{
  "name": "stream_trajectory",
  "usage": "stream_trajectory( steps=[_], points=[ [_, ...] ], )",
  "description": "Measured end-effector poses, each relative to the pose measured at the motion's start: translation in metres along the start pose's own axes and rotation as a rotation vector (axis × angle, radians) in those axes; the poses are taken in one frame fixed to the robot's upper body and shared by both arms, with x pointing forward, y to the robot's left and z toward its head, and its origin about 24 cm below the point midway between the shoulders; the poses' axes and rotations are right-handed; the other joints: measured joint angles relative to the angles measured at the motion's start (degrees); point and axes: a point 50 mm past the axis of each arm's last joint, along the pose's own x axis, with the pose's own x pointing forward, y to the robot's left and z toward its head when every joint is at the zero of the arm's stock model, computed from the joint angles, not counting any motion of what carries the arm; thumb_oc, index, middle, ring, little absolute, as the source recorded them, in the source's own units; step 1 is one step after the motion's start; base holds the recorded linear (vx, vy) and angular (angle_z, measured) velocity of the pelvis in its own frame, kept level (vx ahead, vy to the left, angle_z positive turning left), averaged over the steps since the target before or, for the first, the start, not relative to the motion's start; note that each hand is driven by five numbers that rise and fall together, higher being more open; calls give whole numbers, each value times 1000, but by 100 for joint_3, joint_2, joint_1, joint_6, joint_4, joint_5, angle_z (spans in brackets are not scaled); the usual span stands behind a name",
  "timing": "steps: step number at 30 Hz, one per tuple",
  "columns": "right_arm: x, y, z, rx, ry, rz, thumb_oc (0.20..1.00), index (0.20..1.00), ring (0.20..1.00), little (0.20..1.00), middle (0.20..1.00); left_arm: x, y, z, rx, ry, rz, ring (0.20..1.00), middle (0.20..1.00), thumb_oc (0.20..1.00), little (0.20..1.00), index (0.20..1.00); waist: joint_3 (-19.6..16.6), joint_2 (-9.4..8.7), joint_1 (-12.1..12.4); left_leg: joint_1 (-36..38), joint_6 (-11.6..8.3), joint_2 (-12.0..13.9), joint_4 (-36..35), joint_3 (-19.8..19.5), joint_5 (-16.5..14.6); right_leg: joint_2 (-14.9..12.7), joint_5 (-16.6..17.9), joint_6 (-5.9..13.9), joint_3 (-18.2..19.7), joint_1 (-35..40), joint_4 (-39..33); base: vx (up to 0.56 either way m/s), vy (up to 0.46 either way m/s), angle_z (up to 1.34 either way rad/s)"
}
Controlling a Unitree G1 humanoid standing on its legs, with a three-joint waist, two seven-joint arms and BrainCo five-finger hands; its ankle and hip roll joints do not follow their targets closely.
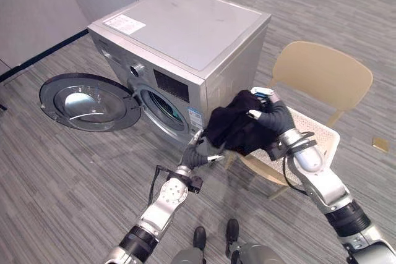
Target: Grab the laundry basket,head to the washer,open it,put in the laundry and shut it.
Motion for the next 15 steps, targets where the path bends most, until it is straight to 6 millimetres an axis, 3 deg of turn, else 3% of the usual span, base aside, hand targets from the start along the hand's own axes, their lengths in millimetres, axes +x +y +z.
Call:
stream_trajectory(
  steps=[8, 10, 14, 15],
  points=[
    [10, 43, -5, 228, 14, 94, 200, 200, 200, 200, 200, 23, -16, 28, 81, -107, -48, 1000, 1000, 1000, 1000, 1000, -382, 9, 10, 70, 110, -42, -125, 125, 282, -77, -5, 28, 22, -75, 159, 10, 18, 1],
    [14, 46, -7, 251, 23, 98, 200, 200, 200, 200, 200, 30, -17, 34, 109, -129, -51, 200, 200, 200, 200, 200, -401, 24, 13, 82, 113, -42, -127, 114, 301, -74, -3, 26, 16, -53, 144, 7, 7, 4],
    [15, 47, -7, 287, 29, 96, 200, 200, 200, 200, 200, 34, -16, 35, 109, -131, -14, 200, 200, 200, 200, 200, -424, 64, -2, 241, 90, -23, -195, 107, 285, -32, 15, 3, 9, 157, -25, 0, 0, 0],
    [14, 46, -8, 301, 37, 95, 435, 435, 435, 435, 435, 33, -17, 34, 106, -126, -13, 200, 200, 200, 200, 200, -432, 79, -8, 274, 78, -14, -197, 108, 274, -21, 11, 8, 12, 200, -50, 0, 0, 0]
  ],
)
